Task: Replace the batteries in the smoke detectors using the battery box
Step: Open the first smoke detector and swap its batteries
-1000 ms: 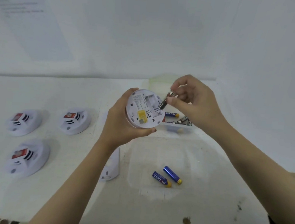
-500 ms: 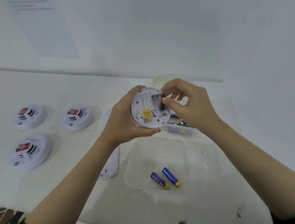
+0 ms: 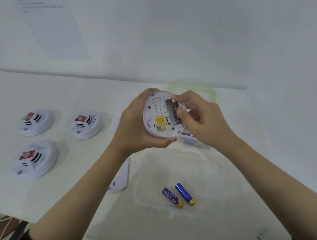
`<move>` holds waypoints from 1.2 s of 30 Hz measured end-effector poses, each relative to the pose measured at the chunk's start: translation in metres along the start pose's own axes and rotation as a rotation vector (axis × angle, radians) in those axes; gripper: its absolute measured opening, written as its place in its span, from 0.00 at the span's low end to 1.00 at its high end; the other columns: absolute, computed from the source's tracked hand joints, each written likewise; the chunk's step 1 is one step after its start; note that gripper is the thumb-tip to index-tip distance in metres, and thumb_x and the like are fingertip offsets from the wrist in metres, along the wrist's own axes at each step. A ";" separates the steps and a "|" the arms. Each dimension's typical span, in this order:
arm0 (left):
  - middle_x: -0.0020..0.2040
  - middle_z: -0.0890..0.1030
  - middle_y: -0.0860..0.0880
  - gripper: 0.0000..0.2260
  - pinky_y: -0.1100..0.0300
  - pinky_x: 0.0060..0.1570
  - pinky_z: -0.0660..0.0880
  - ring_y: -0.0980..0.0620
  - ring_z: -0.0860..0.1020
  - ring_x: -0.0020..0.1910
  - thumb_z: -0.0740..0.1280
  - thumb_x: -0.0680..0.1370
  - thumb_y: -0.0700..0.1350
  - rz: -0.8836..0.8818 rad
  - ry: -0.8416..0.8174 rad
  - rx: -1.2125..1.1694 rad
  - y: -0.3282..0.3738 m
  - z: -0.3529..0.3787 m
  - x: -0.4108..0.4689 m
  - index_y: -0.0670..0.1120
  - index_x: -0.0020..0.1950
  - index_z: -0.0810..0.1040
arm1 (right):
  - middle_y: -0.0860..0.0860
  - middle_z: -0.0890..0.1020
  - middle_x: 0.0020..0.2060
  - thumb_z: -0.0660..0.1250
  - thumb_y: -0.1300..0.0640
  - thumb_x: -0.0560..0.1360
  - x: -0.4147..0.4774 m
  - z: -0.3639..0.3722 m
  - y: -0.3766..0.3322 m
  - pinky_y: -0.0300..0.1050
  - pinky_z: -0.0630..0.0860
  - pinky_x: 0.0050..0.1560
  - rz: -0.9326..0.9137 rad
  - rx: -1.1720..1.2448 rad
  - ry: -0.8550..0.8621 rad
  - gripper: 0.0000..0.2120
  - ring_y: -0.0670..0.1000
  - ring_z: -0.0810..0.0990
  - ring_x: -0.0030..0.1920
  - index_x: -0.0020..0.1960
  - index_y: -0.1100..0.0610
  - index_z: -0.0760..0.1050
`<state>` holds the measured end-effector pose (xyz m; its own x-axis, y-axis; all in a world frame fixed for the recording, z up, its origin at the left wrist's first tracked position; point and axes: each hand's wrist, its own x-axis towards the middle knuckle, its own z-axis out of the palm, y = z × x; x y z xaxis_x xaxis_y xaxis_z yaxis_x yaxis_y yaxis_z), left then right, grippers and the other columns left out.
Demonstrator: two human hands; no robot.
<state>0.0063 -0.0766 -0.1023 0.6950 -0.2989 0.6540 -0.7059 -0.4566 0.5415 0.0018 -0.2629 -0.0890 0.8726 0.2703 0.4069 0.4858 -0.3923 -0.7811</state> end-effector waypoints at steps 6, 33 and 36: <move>0.55 0.77 0.53 0.39 0.66 0.53 0.75 0.57 0.76 0.53 0.76 0.59 0.56 0.005 0.002 0.074 -0.001 0.004 0.001 0.37 0.63 0.72 | 0.57 0.82 0.35 0.62 0.57 0.77 0.001 0.003 0.011 0.52 0.75 0.30 -0.067 -0.053 0.096 0.09 0.61 0.80 0.32 0.54 0.53 0.77; 0.66 0.68 0.55 0.48 0.51 0.68 0.69 0.55 0.69 0.67 0.76 0.61 0.60 -0.281 -0.043 0.060 -0.039 0.001 -0.001 0.43 0.74 0.61 | 0.44 0.82 0.44 0.68 0.60 0.71 0.033 -0.029 0.037 0.38 0.72 0.41 0.253 -0.697 -0.738 0.13 0.46 0.78 0.46 0.51 0.47 0.80; 0.67 0.68 0.53 0.48 0.53 0.68 0.69 0.55 0.69 0.67 0.76 0.60 0.60 -0.310 -0.053 0.039 -0.043 0.003 -0.004 0.44 0.73 0.61 | 0.44 0.83 0.44 0.69 0.61 0.70 0.032 -0.029 0.044 0.36 0.73 0.42 0.255 -0.653 -0.706 0.13 0.43 0.79 0.45 0.50 0.47 0.80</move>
<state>0.0345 -0.0587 -0.1296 0.8831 -0.1830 0.4321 -0.4543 -0.5639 0.6897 0.0530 -0.2970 -0.0970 0.8271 0.4888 -0.2775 0.4062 -0.8610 -0.3061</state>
